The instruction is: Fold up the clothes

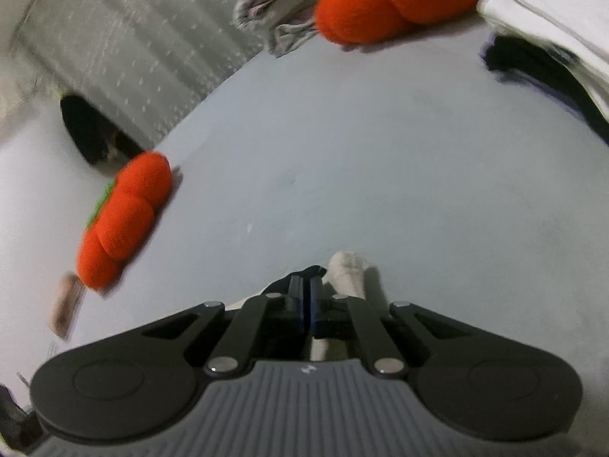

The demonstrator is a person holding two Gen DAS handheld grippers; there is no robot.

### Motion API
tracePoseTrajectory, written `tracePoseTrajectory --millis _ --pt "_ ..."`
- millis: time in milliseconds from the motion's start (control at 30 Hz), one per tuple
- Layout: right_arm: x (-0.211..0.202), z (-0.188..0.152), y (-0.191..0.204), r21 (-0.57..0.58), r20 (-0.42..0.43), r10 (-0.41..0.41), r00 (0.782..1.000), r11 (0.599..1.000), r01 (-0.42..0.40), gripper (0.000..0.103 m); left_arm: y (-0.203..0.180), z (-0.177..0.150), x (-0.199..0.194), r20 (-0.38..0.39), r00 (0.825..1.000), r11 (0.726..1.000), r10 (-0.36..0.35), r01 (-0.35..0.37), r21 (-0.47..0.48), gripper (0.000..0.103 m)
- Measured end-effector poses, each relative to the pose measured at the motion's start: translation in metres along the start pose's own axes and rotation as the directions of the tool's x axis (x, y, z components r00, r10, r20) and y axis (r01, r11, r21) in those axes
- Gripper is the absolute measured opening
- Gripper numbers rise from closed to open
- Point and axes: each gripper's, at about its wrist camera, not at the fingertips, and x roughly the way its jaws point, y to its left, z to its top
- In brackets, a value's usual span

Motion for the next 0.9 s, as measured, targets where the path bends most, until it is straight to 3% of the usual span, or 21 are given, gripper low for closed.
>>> tracePoseTrajectory --millis 167,333,467,600,700,800,900 --pt "-0.013 0.004 -0.004 0.004 -0.013 0.036 0.999 0.999 -0.036 0.002 0.006 0.001 0.001 -0.010 1.000 1.000 -0.015 0.015 -0.019 0.011" --pt "-0.007 0.000 0.006 -0.123 -0.007 0.002 1.000 0.992 -0.003 0.002 0.012 0.002 0.000 -0.019 0.999 0.998 -0.035 0.034 -0.058 0.010" --pt "0.001 -0.012 0.017 -0.263 0.017 -0.048 0.999 0.964 0.051 0.003 0.014 0.002 -0.002 -0.021 0.999 0.996 -0.048 0.046 -0.074 0.010" --pt "-0.001 -0.011 0.024 -0.295 0.009 -0.067 0.998 0.953 0.066 0.014 0.012 0.003 -0.005 -0.024 0.999 0.997 -0.042 0.041 -0.065 0.010" --pt "-0.014 -0.008 0.029 -0.300 0.033 -0.074 0.997 0.951 0.081 0.016 0.008 0.005 -0.011 -0.022 0.999 0.999 -0.025 0.024 -0.049 0.010" --pt "-0.025 -0.008 0.044 -0.370 0.073 -0.051 0.996 0.926 0.074 0.017 0.003 0.007 -0.021 0.002 1.000 1.000 0.010 -0.010 -0.004 0.010" --pt "-0.027 -0.018 0.058 -0.449 0.052 -0.012 0.999 0.893 0.034 0.017 -0.004 0.007 -0.029 0.044 0.999 0.999 0.030 -0.032 0.033 0.011"
